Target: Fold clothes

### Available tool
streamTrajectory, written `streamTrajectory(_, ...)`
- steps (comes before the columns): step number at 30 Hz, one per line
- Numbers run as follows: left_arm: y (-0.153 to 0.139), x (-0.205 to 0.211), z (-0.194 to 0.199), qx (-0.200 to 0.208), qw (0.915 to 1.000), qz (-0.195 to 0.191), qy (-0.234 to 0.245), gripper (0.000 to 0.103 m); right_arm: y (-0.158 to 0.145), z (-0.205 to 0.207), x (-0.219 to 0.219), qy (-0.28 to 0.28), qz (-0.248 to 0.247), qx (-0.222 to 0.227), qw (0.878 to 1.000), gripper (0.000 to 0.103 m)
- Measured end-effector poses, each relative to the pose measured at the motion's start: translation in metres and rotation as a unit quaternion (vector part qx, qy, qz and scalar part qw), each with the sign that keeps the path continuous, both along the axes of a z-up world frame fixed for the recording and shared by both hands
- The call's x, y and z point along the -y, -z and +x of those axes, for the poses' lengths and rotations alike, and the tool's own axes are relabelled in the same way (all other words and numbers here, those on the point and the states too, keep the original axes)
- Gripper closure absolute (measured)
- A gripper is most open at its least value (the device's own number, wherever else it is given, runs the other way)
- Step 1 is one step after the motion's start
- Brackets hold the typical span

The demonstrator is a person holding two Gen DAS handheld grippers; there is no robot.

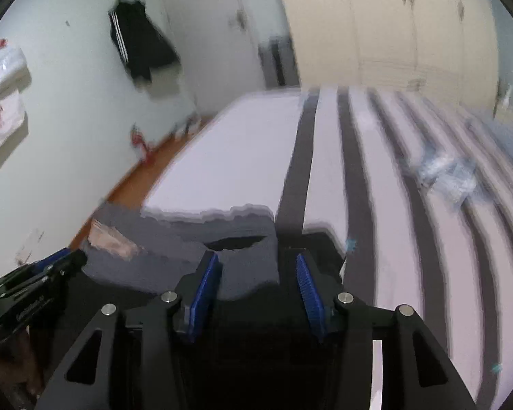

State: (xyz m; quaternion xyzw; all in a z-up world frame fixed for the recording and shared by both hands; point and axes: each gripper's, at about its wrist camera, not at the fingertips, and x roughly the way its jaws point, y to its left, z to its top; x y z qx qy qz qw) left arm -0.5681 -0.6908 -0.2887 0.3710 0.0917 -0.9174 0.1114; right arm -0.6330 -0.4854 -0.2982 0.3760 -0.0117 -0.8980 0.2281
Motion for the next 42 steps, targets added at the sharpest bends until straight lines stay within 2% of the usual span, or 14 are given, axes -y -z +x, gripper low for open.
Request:
streamTrajectory(2,0.003,0.004,-0.001,-0.002,0.9999,0.011,-0.004,0.073,0.001,0.003,0.003,-0.013,0.016,-0.021,1.000,0.060)
streamTrajectory(4,0.002,0.011,-0.002,-0.001,0.9994,0.033,-0.011,0.065,0.003,0.002,0.000,-0.013,0.005,-0.014,1.000,0.057)
streamTrajectory(7,-0.004,0.020,0.004,-0.003,0.9989,0.040,-0.026,0.062,0.003,-0.003,-0.006,-0.015,-0.005,-0.005,1.000,0.054)
streamTrajectory(10,-0.019,0.030,0.017,-0.004,0.9982,0.017,-0.058,0.067,-0.005,-0.006,-0.015,-0.017,-0.002,-0.010,1.000,0.047)
streamTrajectory(15,-0.037,0.054,0.047,-0.017,0.9953,0.024,-0.092,0.073,-0.016,-0.013,-0.058,0.042,-0.001,-0.002,0.999,0.047)
streamTrajectory(17,-0.053,0.047,0.067,-0.036,0.9951,0.022,-0.089,0.073,-0.026,-0.011,-0.074,0.048,-0.012,-0.002,0.999,0.047)
streamTrajectory(20,-0.075,0.023,0.095,-0.058,0.9954,0.022,-0.072,0.073,-0.048,0.012,-0.084,0.017,-0.019,-0.025,0.999,0.047)
streamTrajectory(26,-0.103,-0.044,0.146,-0.074,0.9961,0.014,-0.046,0.071,-0.080,0.086,-0.098,-0.042,-0.031,-0.046,0.998,0.047)
streamTrajectory(29,-0.108,-0.079,0.162,-0.061,0.9973,0.008,-0.041,0.060,-0.086,0.117,-0.108,-0.059,-0.031,-0.040,0.997,0.047)
streamTrajectory(30,-0.111,-0.090,0.170,-0.059,0.9972,0.003,-0.046,0.051,-0.088,0.127,-0.112,-0.064,-0.026,-0.041,0.997,0.046)
streamTrajectory(34,-0.122,-0.135,0.204,-0.062,0.9959,-0.014,-0.064,0.026,-0.098,0.167,-0.131,-0.087,0.000,-0.062,0.994,0.024)
streamTrajectory(35,-0.124,-0.145,0.212,-0.061,0.9957,-0.022,-0.066,0.025,-0.101,0.176,-0.138,-0.089,0.000,-0.067,0.994,0.017)
streamTrajectory(39,-0.129,-0.188,0.246,-0.053,0.9957,-0.028,-0.070,0.014,-0.115,0.209,-0.170,-0.112,-0.004,-0.083,0.990,0.005)
streamTrajectory(42,-0.135,-0.218,0.271,-0.056,0.9932,-0.042,-0.093,0.002,-0.120,0.229,-0.196,-0.133,-0.017,-0.081,0.988,0.002)
